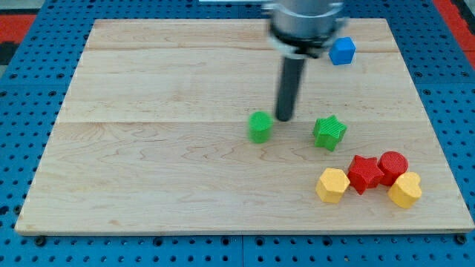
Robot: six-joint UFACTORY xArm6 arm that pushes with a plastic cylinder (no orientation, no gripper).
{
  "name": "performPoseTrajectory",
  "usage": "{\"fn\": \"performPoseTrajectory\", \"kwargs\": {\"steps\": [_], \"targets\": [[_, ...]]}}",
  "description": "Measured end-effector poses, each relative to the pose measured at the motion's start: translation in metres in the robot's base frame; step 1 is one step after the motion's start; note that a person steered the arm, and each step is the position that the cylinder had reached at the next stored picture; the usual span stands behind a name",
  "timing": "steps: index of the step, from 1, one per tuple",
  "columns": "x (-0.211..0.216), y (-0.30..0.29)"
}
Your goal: Move the green blocks to the center
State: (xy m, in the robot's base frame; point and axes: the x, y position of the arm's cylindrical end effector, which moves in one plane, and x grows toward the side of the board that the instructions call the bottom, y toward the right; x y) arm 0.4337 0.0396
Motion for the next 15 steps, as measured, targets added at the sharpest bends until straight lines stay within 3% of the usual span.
{"fn": "performPoseTrajectory", "kwargs": {"steps": [1, 2, 3, 4, 5, 6, 7, 8, 9, 11, 12, 13, 14, 15], "targets": [[-0.010, 0.017], [-0.029, 0.075], [0.023, 0.134], [0.041, 0.070], [0.029, -0.044], [0.054, -0.046], [0.088, -0.089], [0.068, -0.169], [0.059, -0.159], [-0.014, -0.102], [0.009, -0.089], [0.012, -0.001], [0.068, -0.016], [0.080, -0.076]]}}
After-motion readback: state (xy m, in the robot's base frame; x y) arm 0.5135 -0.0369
